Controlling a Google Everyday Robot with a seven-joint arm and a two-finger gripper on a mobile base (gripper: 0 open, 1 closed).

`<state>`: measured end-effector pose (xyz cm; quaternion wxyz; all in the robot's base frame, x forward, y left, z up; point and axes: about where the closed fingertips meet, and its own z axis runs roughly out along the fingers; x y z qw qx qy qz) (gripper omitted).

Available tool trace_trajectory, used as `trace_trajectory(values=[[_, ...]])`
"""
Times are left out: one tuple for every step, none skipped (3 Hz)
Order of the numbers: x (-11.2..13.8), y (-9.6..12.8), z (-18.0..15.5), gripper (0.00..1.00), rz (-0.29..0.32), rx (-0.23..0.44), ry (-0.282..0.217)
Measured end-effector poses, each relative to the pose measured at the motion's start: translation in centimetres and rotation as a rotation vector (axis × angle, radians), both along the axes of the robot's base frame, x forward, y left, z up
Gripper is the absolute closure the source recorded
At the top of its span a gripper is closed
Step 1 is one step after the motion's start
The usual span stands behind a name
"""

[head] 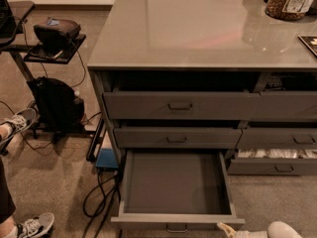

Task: Close bottom drawer

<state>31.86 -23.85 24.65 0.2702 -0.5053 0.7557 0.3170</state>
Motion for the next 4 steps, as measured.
trace_trajectory(values=[[0.7,-0.3,-1.6,0.00,-0.005,0.033,-0.039],[1.7,-0.9,-3.9,0.00,0.001,0.024,-0.097],[2.4,-1.3,-5.6,0.00,0.017,-0.001,-0.112],[2.6,-1.6,-6.8,0.00,0.063,-0.037,-0.092]])
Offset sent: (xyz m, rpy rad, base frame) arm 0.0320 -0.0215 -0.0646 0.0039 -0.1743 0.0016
